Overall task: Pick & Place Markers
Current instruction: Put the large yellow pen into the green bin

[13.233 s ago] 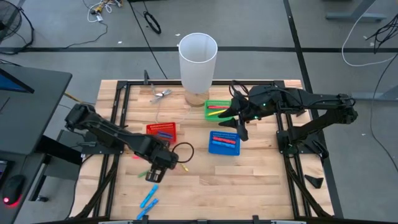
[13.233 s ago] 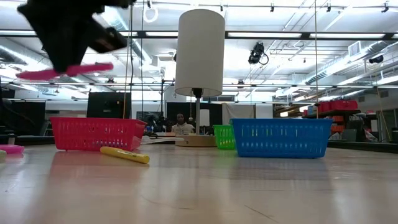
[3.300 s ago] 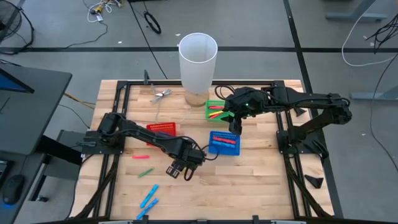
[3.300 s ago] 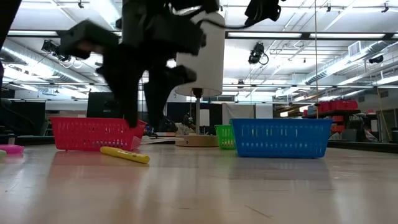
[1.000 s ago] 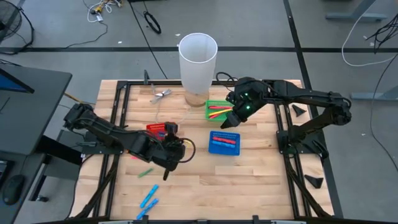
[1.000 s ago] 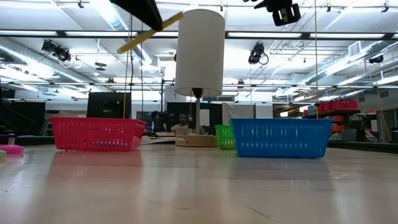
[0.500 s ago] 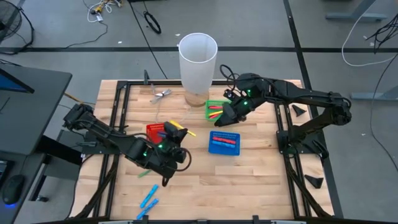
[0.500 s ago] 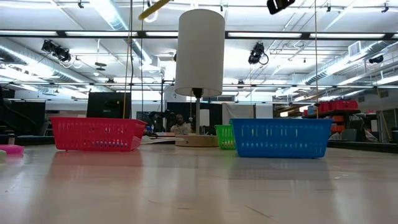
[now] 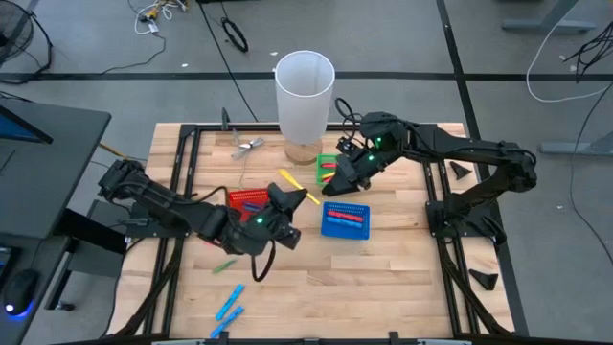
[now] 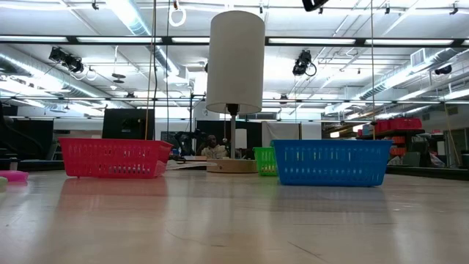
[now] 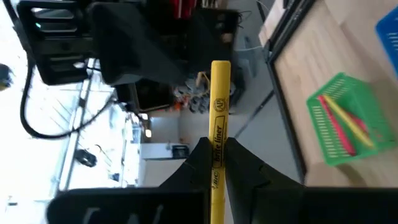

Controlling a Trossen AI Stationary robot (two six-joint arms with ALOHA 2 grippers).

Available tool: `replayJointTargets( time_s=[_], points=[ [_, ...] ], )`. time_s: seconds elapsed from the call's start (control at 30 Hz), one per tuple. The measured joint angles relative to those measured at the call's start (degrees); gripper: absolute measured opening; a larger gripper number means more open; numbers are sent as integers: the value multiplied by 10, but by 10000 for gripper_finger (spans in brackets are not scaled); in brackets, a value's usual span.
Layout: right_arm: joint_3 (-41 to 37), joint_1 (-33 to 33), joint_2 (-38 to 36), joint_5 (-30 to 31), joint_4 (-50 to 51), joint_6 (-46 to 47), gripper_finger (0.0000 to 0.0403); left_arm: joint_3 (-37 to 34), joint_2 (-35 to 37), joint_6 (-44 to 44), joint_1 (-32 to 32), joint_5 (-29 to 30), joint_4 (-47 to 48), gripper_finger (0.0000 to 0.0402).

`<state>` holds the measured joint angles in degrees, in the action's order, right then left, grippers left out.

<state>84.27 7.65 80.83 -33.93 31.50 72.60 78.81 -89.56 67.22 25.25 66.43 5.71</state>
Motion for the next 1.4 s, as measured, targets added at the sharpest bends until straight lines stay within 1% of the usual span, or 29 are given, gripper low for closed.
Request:
replayJointTargets(
  time_s=[0.1, 0.27, 0.47, 0.63, 0.77, 1.03, 1.07, 1.13, 1.2, 1.4],
  points=[
    [0, -4, 8, -2, -13, 1, 181, 0, 0, 36, -11, -23, -13, 23],
    [1, -4, 11, -9, -40, 9, 181, 0, 0, 44, -28, -57, -22, 23],
    [0, -3, 24, -10, -66, 19, 181, 0, 0, 46, -41, -77, -25, 23],
    [0, -4, 32, -26, -85, 22, 173, 0, 0, 44, -45, -77, -26, 23],
    [0, -3, 32, -18, -84, 17, 140, 0, 0, 42, -45, -75, -26, 23],
    [0, -3, 32, -15, -78, -6, 28, 0, 0, 40, -45, -67, -27, 23],
    [0, -3, 32, -13, -78, -12, 19, 0, 0, 40, -45, -67, -25, 23],
    [0, -3, 32, -13, -77, -15, 16, 0, 0, 40, -45, -71, -24, 32],
    [0, -3, 32, -13, -73, -17, 17, 0, 0, 31, -45, -75, -24, 50],
    [0, -3, 27, -13, -41, -46, 16, 0, -1, -74, -29, -65, -23, 111]
  ],
)
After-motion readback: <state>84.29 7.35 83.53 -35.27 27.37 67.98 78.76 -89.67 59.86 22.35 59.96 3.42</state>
